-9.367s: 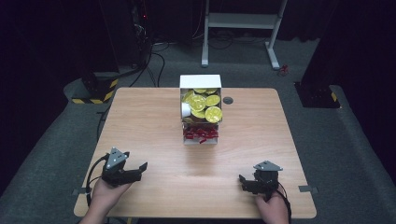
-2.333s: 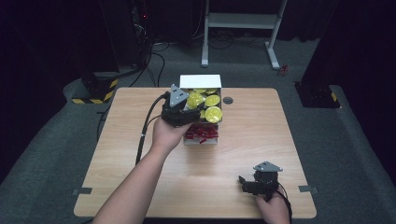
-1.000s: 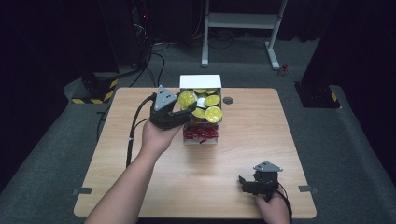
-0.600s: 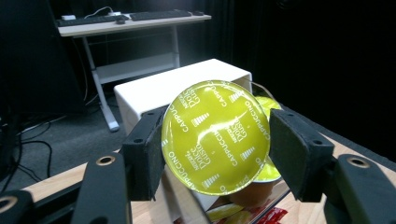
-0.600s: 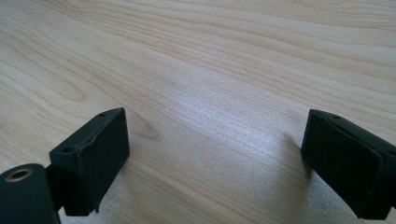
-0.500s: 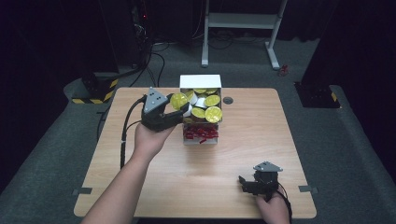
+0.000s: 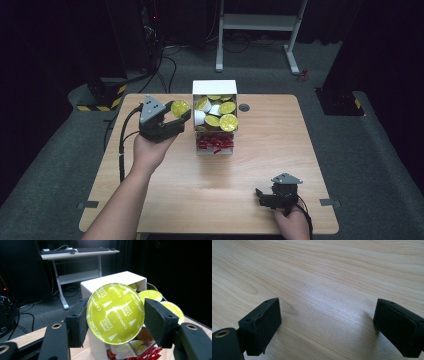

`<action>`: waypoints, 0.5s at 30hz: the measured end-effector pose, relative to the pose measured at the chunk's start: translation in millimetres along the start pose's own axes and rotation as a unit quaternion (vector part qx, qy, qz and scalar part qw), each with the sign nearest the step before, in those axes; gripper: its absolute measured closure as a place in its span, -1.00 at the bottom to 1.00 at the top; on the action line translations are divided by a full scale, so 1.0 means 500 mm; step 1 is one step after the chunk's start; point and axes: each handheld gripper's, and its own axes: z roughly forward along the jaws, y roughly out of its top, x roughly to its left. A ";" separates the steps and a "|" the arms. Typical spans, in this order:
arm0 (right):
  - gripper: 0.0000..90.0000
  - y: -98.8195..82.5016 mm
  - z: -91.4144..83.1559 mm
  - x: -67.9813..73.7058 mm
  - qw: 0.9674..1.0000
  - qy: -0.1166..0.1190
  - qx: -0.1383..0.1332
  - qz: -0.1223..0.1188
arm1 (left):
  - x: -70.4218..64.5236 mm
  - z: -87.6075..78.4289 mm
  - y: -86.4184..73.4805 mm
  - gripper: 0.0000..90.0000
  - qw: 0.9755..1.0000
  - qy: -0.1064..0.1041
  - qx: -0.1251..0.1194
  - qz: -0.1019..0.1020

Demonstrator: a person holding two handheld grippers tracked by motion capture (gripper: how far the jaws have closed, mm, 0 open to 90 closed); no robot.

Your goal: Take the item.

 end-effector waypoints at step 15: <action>-0.83 0.000 0.000 0.000 1.000 0.000 0.000 0.000 | 0.038 -0.017 -0.041 -0.12 1.000 0.019 0.011 -0.012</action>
